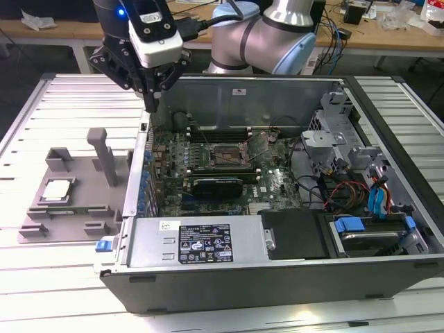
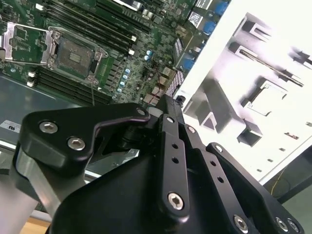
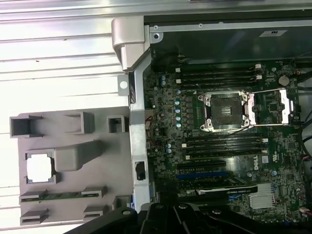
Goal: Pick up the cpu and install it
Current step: 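Reach for the cpu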
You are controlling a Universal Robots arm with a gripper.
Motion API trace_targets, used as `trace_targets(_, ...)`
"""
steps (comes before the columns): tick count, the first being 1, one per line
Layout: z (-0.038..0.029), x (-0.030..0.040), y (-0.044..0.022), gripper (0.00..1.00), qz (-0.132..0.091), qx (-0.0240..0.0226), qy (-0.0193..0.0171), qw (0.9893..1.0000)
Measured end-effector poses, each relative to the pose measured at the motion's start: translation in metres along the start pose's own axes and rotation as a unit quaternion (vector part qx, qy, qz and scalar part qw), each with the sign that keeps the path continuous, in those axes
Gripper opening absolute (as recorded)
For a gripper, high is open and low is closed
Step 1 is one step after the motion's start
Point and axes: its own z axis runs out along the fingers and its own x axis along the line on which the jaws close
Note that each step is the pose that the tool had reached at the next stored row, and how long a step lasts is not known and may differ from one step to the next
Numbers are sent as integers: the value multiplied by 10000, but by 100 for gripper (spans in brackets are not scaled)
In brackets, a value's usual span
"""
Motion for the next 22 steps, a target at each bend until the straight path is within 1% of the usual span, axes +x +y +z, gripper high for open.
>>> trace_targets(2,-1,37,-1,11,0,0,-2,10000)
trace_targets(4,-2,95,-3,11,-1,-1,-4,10000)
trace_targets(11,-4,191,-6,11,-1,-1,-7,10000)
trace_targets(16,-5,282,-9,11,-1,-1,-12,10000)
trace_targets(22,-6,370,-12,11,-1,-1,-15,10000)
